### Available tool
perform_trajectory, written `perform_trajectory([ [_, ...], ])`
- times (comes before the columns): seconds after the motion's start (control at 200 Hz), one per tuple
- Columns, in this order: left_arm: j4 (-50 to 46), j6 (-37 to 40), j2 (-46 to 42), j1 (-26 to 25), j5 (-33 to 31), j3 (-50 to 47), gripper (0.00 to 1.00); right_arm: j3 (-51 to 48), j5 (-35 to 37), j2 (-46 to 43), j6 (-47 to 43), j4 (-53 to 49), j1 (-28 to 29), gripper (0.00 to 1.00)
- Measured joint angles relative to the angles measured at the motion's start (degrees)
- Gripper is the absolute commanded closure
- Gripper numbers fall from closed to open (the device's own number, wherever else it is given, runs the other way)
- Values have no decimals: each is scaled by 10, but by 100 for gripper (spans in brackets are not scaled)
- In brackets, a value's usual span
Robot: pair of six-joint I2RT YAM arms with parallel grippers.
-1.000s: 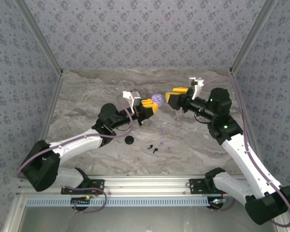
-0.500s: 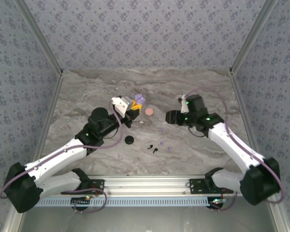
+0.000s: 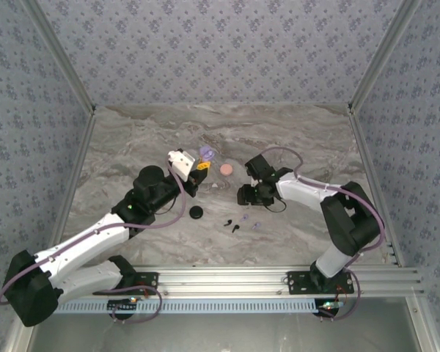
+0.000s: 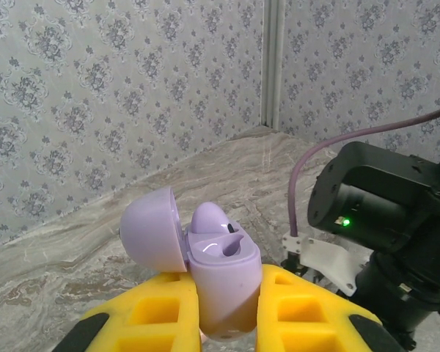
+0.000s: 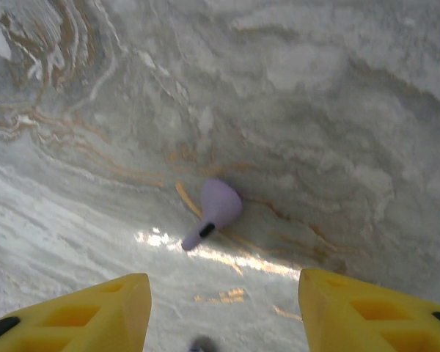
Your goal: Insert the wireless bluetooth earbuds into the charging case
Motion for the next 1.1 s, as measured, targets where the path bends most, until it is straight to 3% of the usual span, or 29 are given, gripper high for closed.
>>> perform_trajectory([
  [0.38,0,0,0,0,0,0,100,49,30,57,-2,-3,16,52],
  [0.62,0,0,-4,0,0,-3,100,81,49,91,-10,-22,29,64],
  [1.099,0,0,-11,0,0,-7,100,109,79,112,-21,-59,36,78],
])
